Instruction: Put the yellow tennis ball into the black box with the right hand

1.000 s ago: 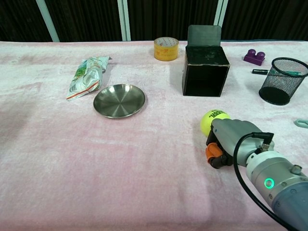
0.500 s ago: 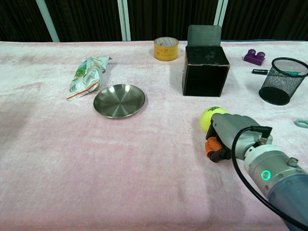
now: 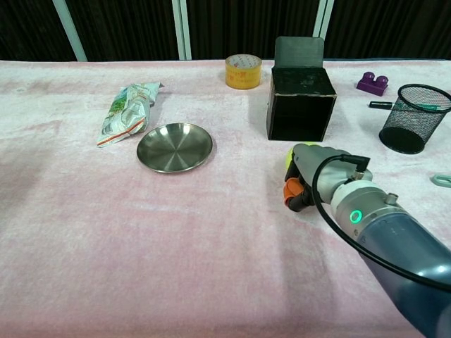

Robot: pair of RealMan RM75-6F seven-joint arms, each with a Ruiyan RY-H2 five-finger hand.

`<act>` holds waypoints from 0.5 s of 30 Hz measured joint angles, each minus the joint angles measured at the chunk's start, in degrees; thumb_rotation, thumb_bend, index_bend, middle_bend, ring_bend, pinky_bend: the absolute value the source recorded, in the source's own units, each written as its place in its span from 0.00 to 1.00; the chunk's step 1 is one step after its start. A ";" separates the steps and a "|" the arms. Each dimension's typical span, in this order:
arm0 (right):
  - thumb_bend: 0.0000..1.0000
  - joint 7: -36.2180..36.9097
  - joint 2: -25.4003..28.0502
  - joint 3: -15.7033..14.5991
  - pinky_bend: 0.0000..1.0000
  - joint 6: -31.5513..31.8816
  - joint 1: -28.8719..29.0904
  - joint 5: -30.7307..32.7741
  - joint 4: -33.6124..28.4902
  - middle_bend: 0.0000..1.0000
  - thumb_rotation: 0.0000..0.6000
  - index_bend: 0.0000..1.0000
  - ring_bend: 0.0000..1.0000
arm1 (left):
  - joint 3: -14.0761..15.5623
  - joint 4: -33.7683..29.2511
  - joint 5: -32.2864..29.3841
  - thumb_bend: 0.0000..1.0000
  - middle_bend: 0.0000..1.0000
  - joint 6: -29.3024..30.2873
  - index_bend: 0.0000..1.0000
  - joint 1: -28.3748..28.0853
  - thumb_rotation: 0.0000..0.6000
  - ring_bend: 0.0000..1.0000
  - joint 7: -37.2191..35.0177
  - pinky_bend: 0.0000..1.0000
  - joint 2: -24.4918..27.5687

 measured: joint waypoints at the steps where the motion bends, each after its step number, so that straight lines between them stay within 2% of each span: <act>1: 0.72 -0.17 -0.20 0.59 1.00 -0.17 0.49 0.28 0.36 0.96 1.00 1.00 0.98 | -0.03 -0.01 -0.07 0.49 0.08 -0.01 0.12 0.00 1.00 0.01 -0.01 0.02 -0.01; 8: 0.72 -1.02 -1.91 5.03 1.00 -1.53 4.85 2.71 4.82 0.96 1.00 1.00 0.98 | -0.10 0.07 -0.35 0.49 0.08 -0.02 0.12 0.06 1.00 0.01 0.08 0.02 -0.08; 15: 0.72 -1.09 -2.82 7.16 1.00 -3.31 7.52 4.99 10.18 0.96 1.00 1.00 0.98 | -0.21 0.15 -0.74 0.49 0.08 -0.06 0.12 0.12 1.00 0.01 0.07 0.02 -0.08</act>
